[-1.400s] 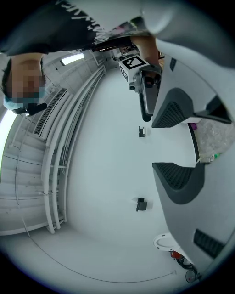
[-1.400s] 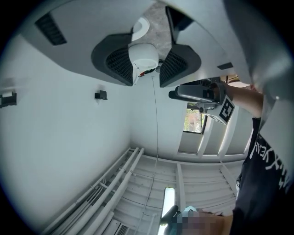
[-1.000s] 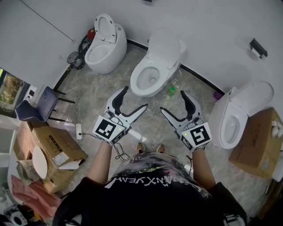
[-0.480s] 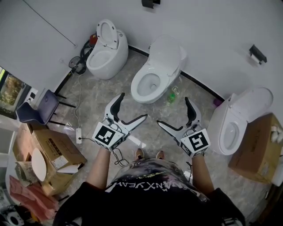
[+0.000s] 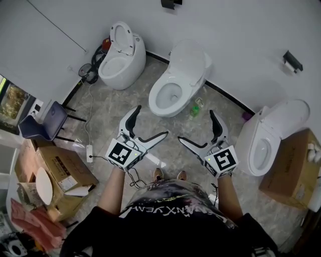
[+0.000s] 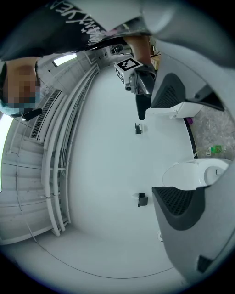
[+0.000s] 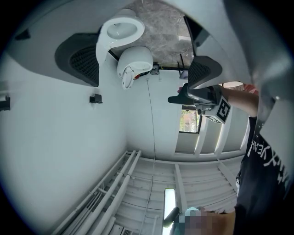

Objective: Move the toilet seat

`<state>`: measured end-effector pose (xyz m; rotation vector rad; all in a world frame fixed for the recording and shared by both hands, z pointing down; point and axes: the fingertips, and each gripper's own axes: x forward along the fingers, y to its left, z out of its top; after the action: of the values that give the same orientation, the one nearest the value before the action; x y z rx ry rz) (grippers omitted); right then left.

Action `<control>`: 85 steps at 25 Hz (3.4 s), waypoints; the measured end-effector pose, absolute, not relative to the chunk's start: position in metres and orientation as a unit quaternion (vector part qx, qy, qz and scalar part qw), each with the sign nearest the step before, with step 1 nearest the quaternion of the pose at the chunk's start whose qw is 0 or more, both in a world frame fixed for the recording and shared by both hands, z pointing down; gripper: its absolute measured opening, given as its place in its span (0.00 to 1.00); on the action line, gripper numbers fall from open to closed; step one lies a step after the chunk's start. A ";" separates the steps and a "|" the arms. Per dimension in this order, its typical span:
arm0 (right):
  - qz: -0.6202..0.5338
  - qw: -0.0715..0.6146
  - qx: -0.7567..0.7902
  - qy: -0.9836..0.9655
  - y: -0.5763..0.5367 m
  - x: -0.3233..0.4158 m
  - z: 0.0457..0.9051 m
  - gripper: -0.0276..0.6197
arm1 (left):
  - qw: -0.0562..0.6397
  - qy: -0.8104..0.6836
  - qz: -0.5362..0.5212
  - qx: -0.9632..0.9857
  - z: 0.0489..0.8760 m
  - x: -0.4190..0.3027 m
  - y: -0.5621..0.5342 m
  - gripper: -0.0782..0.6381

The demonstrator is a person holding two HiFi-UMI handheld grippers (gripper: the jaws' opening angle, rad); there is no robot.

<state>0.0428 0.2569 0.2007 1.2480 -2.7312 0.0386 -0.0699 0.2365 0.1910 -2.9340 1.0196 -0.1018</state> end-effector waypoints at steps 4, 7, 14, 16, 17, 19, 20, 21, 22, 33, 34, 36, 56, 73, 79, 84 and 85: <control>0.014 0.071 0.413 -0.908 0.257 0.044 0.201 0.95 | 0.013 0.330 -0.026 -0.943 0.188 -0.069 0.237 0.82; 0.016 0.070 0.416 -0.906 0.258 0.046 0.200 0.95 | 0.016 0.327 -0.036 -0.944 0.191 -0.068 0.239 0.82; 0.010 0.068 0.408 -0.911 0.272 0.058 0.202 0.95 | 0.016 0.338 -0.029 -0.941 0.188 -0.055 0.256 0.82; 0.011 0.066 0.405 -0.912 0.278 0.064 0.203 0.95 | 0.017 0.342 -0.032 -0.939 0.191 -0.050 0.263 0.82; 0.010 0.066 0.401 -0.914 0.281 0.067 0.205 0.95 | 0.017 0.345 -0.034 -0.938 0.192 -0.048 0.267 0.82; 0.009 0.066 0.392 -0.918 0.288 0.074 0.207 0.95 | 0.014 0.353 -0.031 -0.935 0.192 -0.040 0.275 0.82; 0.008 0.067 0.388 -0.919 0.292 0.077 0.207 0.95 | 0.013 0.357 -0.031 -0.934 0.193 -0.037 0.280 0.82; 0.007 0.068 0.383 -0.921 0.296 0.080 0.208 0.95 | 0.014 0.359 -0.032 -0.933 0.194 -0.033 0.285 0.82; 0.006 0.069 0.378 -0.923 0.301 0.084 0.209 0.95 | 0.016 0.361 -0.035 -0.932 0.198 -0.030 0.291 0.82; 0.001 0.071 0.369 -0.927 0.306 0.102 0.231 0.95 | 0.019 0.363 -0.050 -0.930 0.218 -0.011 0.302 0.82; 0.002 0.072 0.372 -0.926 0.303 0.101 0.234 0.95 | 0.024 0.362 -0.054 -0.930 0.223 -0.012 0.299 0.82; 0.002 0.072 0.375 -0.924 0.292 0.099 0.237 0.95 | 0.028 0.362 -0.055 -0.930 0.228 -0.015 0.289 0.82; 0.013 0.105 0.358 -0.928 0.122 0.063 0.268 0.95 | -0.012 0.358 -0.054 -0.932 0.262 -0.038 0.114 0.82; 0.049 0.138 0.373 -0.916 -0.056 0.016 0.307 0.95 | -0.055 0.327 -0.066 -0.941 0.305 -0.074 -0.068 0.82; 0.065 0.150 0.385 -0.909 -0.095 0.003 0.320 0.95 | -0.075 0.318 -0.069 -0.943 0.323 -0.091 -0.107 0.82; 0.083 0.155 0.392 -0.903 -0.125 -0.003 0.340 0.95 | -0.096 0.313 -0.082 -0.941 0.348 -0.099 -0.138 0.82; 0.087 0.156 0.393 -0.902 -0.129 -0.002 0.345 0.95 | -0.100 0.311 -0.085 -0.941 0.353 -0.100 -0.142 0.82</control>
<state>-0.0019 -0.1292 0.3448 1.1270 -2.5829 0.2502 -0.0998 -0.1422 0.3529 -3.1607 1.0452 -0.2839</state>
